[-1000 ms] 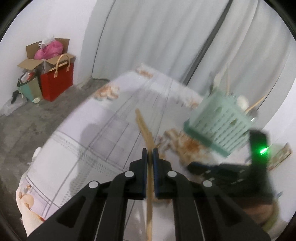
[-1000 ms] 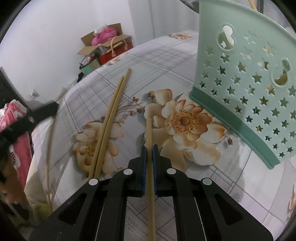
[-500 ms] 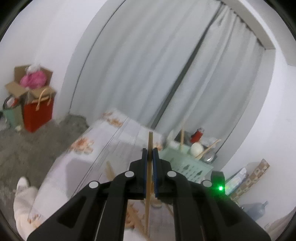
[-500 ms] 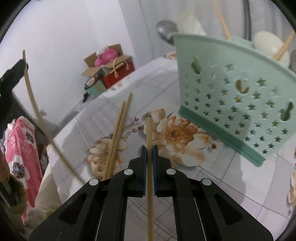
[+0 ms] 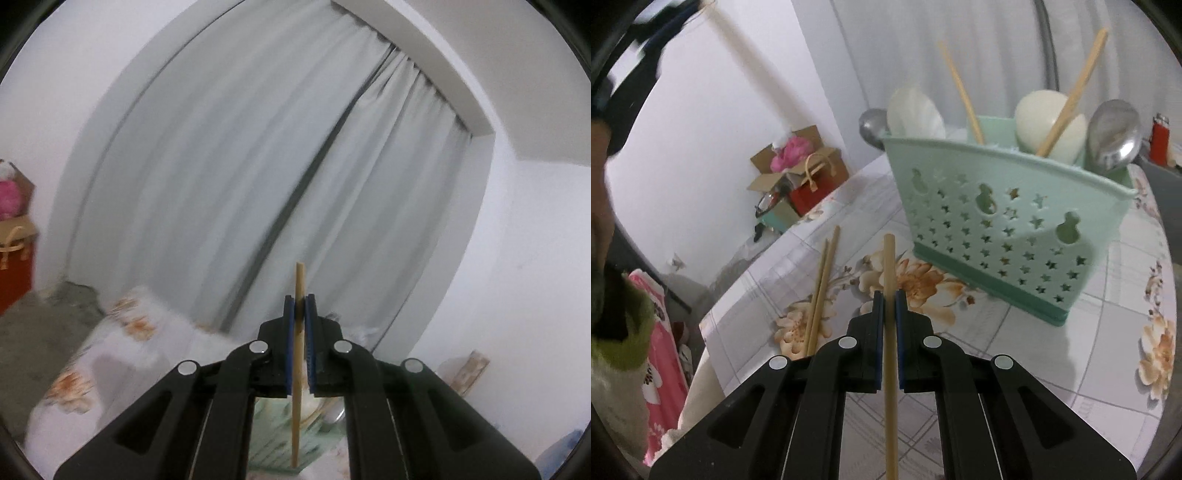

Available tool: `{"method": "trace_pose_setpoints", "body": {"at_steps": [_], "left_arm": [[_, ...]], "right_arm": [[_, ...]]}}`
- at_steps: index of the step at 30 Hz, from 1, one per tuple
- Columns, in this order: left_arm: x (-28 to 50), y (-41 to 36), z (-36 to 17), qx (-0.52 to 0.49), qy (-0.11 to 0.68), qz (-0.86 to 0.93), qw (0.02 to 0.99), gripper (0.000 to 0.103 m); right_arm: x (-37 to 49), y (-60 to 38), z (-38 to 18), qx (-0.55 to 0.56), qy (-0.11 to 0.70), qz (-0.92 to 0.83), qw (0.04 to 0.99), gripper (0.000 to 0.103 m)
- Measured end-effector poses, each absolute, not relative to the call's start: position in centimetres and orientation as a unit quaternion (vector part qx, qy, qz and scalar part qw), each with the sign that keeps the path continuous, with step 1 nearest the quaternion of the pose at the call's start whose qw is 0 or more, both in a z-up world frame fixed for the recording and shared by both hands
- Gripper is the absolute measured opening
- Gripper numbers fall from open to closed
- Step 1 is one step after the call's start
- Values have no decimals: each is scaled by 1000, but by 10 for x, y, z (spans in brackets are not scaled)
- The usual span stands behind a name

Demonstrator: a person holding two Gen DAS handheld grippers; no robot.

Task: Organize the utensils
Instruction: 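Raise both held chopsticks up above the green holder, then open the left gripper to drop its chopstick into the green holder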

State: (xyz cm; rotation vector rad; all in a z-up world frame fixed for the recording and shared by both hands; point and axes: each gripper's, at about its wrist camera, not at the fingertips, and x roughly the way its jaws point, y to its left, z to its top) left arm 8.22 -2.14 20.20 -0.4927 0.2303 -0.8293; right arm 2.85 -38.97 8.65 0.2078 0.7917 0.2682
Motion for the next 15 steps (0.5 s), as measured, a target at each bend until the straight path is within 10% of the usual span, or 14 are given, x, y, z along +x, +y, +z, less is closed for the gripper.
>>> {"method": "trace_pose_setpoints", "body": {"at_steps": [15], "left_arm": [[130,-124,157,-174,121,-375,903,5]], "right_arm": [[18,-407,95,109,366,114,917,4]]}}
